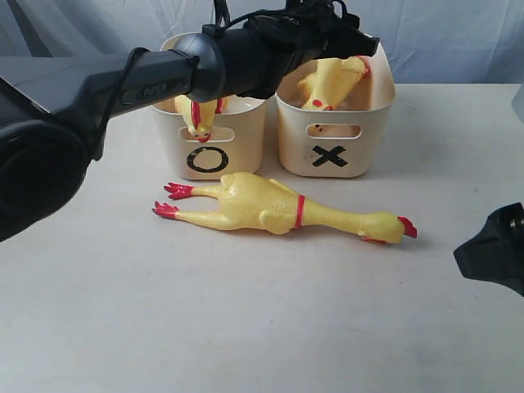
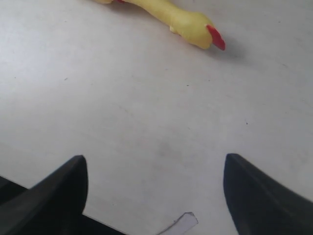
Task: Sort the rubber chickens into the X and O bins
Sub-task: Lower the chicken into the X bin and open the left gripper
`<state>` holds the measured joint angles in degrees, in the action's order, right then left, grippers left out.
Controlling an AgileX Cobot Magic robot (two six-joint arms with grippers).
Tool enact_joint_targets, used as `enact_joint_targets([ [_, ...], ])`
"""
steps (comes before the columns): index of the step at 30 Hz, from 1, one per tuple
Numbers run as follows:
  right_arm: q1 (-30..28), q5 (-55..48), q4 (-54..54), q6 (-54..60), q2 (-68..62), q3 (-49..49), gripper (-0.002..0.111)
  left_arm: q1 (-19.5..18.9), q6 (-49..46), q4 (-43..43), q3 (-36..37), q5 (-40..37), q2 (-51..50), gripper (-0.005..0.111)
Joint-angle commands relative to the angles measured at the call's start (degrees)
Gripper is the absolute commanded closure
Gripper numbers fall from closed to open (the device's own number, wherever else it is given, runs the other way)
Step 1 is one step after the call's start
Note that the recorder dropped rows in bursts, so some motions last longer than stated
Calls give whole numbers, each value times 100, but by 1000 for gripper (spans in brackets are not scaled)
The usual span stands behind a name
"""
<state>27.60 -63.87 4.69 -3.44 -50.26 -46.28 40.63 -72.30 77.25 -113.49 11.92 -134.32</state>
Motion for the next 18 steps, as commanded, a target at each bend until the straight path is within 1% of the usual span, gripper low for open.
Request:
enact_joint_targets([
  [1,-17,18,-22,30,36,30,36,-9,12,156,-42,81,33,44],
  [4,-17,18,-22,30,36,30,36,2,-4,156,-42,-11,131,44],
  [6,-17,18,-22,30,36,30,36,2,-35,156,-42,-256,230,44],
  [9,-17,16,-35,30,36,30,36,2,-35,119,-42,-934,396,44],
  [11,-17,16,-35,30,36,30,36,2,-35,-239,-42,-1678,496,46],
  [12,-17,16,-35,30,36,30,36,2,-24,-644,-42,-2069,554,47],
  [13,-17,16,-35,30,36,30,36,2,149,-1493,-42,-2739,659,51],
  [14,-17,16,-52,30,36,30,36,2,429,-2036,-42,-3050,715,54],
  [16,-17,-9,-176,-43,50,30,36,-11,1173,-3116,-42,-3524,806,57],
  [17,-17,-129,-651,-484,99,30,36,-39,2190,-4342,-42,-4047,866,57],
  [18,-17,-214,-919,-698,145,30,36,-50,2555,-4824,-42,-4293,891,57],
])
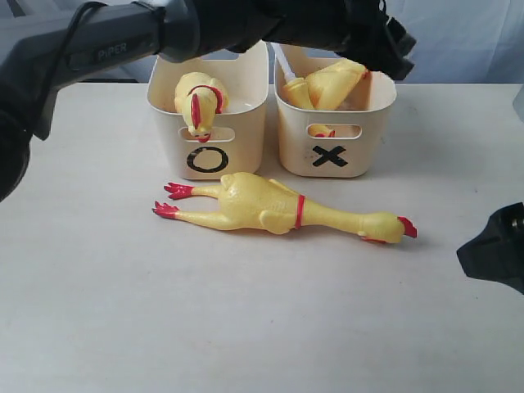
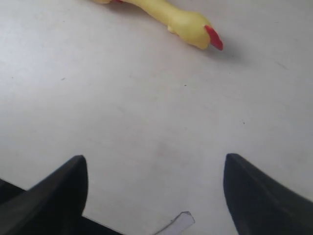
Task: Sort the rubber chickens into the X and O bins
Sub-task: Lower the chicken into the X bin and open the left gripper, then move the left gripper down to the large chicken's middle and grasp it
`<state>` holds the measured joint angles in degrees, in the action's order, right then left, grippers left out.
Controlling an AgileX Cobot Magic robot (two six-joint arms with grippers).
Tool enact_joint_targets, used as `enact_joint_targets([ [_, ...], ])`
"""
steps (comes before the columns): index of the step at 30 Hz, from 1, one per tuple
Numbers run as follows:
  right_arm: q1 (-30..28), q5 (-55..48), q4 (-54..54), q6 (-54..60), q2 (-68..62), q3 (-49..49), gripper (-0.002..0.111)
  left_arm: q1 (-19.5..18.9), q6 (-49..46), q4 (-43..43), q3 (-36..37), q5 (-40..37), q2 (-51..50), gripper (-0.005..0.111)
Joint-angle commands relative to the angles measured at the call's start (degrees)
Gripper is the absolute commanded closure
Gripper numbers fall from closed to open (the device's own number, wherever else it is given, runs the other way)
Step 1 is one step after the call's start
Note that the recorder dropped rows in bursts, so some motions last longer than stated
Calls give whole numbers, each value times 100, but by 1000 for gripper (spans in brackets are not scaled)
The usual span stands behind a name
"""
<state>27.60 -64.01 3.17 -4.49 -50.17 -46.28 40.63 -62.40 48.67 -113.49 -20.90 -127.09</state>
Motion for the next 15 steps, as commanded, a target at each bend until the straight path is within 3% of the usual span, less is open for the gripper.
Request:
enact_joint_targets([
  [1,-17,-314,-1128,-853,186,30,36,-63,1985,-2336,-42,-1367,181,57],
  [5,-17,-595,-1902,-1321,484,30,36,-111,2284,-2665,-42,-2553,193,57],
  [9,-17,-595,-1678,-1286,788,30,36,-100,2034,-2765,-12,-3729,165,58],
  [11,-17,-595,-1381,-955,1153,30,36,-100,1465,-2779,232,-4465,155,58],
  [15,-17,-595,-430,-240,1804,30,36,96,891,-2779,493,-4300,143,58],
])
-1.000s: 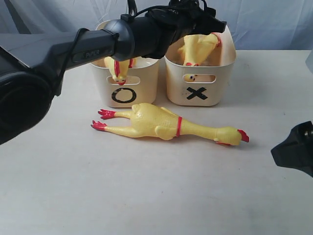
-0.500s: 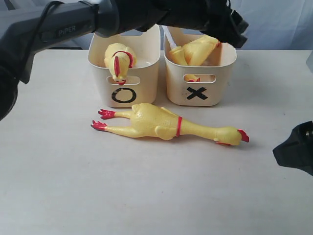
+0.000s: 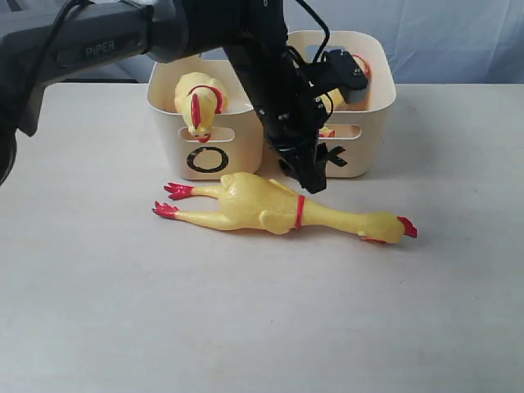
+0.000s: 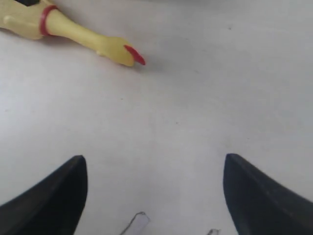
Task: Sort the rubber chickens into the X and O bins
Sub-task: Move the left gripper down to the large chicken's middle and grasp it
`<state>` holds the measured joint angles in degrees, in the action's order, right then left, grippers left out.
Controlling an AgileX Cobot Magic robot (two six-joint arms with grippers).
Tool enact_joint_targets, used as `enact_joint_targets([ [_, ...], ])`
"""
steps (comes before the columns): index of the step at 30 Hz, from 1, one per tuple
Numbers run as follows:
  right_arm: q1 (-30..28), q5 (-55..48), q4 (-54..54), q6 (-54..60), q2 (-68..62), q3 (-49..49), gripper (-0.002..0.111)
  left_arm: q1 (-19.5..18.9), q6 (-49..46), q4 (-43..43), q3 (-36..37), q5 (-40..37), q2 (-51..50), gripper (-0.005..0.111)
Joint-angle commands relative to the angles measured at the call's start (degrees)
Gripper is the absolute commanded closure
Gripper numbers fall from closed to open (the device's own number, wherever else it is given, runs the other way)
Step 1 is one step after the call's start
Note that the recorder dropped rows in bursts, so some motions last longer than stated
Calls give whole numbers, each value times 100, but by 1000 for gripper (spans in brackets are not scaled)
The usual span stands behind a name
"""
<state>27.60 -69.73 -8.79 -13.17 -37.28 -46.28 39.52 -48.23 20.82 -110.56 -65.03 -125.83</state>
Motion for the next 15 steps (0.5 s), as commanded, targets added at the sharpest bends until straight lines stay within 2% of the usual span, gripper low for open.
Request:
enact_joint_targets([
  [1,-17,-24,953,765,639,30,36,260,-634,-30,244,207,17,58],
  [7,-17,-24,1477,1248,1598,30,36,686,-1681,-274,438,934,17,58],
  [10,-17,-24,1450,1248,2011,30,36,713,-2159,-306,555,1224,-50,58],
  [15,-17,-24,1425,1271,2161,30,36,713,-2277,-512,571,1508,-375,58],
])
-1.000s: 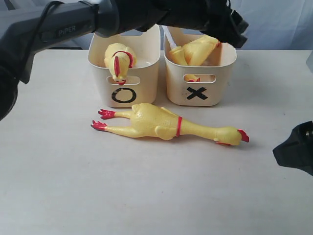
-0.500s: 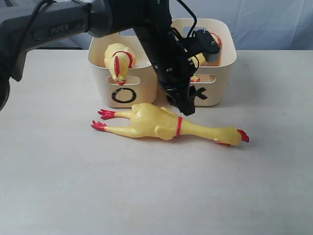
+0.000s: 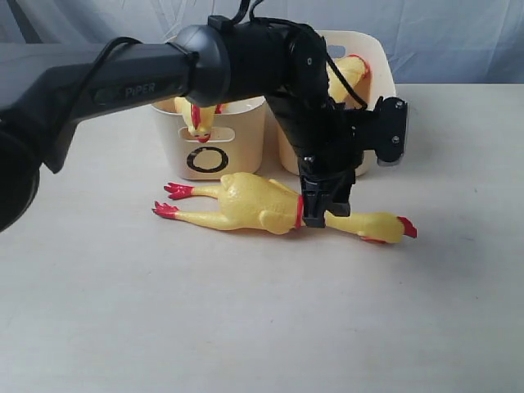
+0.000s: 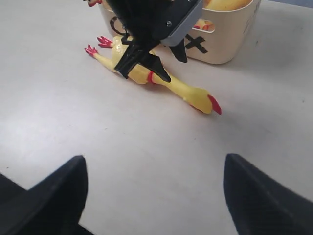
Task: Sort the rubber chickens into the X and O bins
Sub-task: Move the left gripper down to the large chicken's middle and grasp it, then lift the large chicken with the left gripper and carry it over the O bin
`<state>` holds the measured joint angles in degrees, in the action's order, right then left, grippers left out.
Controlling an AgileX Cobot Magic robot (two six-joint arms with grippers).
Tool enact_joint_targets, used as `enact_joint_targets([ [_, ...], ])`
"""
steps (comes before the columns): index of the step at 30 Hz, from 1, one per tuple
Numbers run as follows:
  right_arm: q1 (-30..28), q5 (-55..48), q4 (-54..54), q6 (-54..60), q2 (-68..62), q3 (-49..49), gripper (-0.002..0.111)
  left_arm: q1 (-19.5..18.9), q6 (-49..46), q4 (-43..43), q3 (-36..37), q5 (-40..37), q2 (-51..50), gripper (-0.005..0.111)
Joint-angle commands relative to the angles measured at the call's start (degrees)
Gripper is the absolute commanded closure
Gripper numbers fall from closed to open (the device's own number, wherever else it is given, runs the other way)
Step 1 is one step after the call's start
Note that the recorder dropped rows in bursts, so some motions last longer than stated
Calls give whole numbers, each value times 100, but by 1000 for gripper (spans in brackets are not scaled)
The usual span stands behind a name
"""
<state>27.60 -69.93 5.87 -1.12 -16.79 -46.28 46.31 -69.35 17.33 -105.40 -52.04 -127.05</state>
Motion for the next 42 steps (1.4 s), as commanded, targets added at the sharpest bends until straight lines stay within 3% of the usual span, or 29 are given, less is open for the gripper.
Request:
enact_joint_targets([
  [1,-17,-3,-53,67,110,30,36,35,-175,-162,55,242,-309,58],
  [9,-17,-3,-69,67,110,30,36,35,-152,-239,55,447,-663,60],
  [14,-17,-3,-78,67,110,30,36,99,-152,-250,55,577,-629,88],
  [18,-17,-3,-78,67,110,30,36,137,-137,-303,55,507,-664,100],
  [28,-17,-3,-78,67,110,30,36,137,435,-458,55,-88,-424,100],
  [37,-17,-3,-78,67,110,30,36,137,637,-162,55,8,208,100],
  [42,-17,-3,-78,67,110,30,36,137,775,-150,55,434,652,100],
])
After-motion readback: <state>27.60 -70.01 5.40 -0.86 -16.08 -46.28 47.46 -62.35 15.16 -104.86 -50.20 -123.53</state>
